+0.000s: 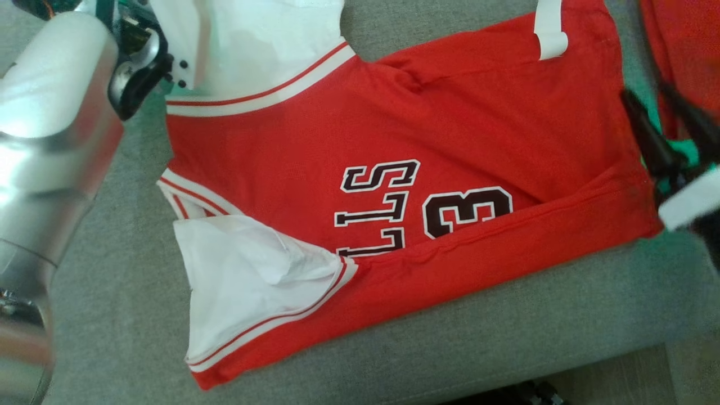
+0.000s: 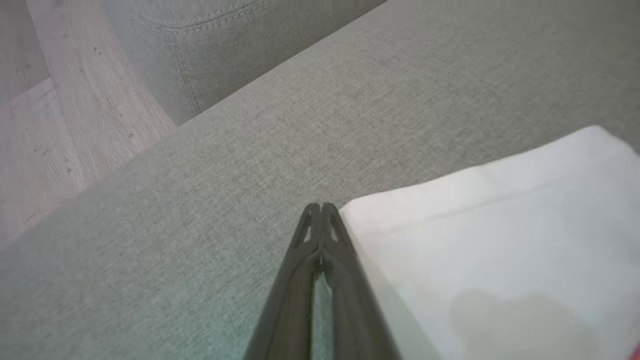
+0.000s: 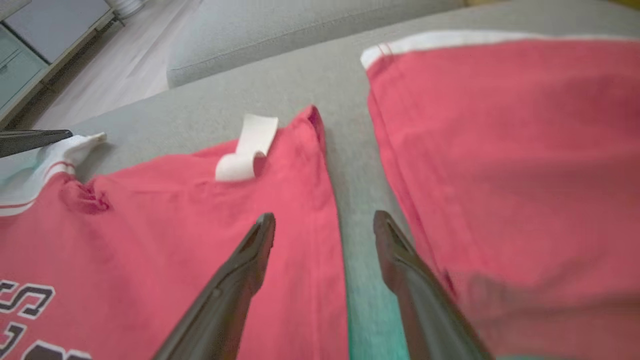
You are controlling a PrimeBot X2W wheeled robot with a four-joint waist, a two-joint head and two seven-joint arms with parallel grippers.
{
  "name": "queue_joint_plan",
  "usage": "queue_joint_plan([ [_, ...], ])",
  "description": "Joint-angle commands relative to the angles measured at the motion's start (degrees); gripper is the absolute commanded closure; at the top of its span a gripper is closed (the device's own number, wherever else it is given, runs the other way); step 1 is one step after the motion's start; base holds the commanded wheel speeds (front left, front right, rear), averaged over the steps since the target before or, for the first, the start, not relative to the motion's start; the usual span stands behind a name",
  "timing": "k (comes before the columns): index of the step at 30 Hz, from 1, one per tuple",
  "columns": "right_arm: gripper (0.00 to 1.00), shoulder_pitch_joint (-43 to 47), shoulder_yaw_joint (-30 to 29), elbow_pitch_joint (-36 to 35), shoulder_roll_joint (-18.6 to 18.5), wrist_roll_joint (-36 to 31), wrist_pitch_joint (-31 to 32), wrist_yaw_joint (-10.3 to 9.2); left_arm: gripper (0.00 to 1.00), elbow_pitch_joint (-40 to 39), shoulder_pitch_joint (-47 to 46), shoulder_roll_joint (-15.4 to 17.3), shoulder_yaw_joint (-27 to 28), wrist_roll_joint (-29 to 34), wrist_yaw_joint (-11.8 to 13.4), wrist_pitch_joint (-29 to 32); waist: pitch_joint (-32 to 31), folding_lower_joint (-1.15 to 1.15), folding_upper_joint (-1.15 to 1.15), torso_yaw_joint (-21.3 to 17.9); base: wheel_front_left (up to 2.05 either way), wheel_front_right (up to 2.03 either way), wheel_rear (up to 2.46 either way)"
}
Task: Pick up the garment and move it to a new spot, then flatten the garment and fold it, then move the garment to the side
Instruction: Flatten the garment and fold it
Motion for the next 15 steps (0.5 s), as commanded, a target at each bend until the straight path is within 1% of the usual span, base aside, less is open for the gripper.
queue_joint_plan([
  [1,0.0,-0.45,0.53,-1.14,-2.22,0.32,0.66,-0.04,1.0,-1.94,-1.99,1.63,1.19,-0.4,-0.28,-0.54,-0.39,0.0,0.0,0.36,0.0,0.0,0.0],
  [4,0.0,-5.96,2.52,1.58,-2.49,0.6,4.31,-0.04,1.0,-4.05,-2.42,1.96,-0.99,-1.75,-0.3,-2.09,-1.08,0.0,0.0,1.16,0.0,0.0,0.0],
  [10,0.0,-16.2,6.98,10.16,-0.99,1.23,11.0,-0.04,1.0,-7.59,-3.99,3.39,-4.97,-3.94,-0.32,-4.28,-2.19,0.0,0.0,2.82,0.0,0.0,0.0],
  [15,0.0,-22.53,9.92,17.22,0.31,1.4,13.97,-0.04,1.0,-9.55,-5.09,3.74,-7.47,-5.43,-0.32,-4.92,-2.4,0.0,0.0,4.35,0.0,0.0,0.0],
])
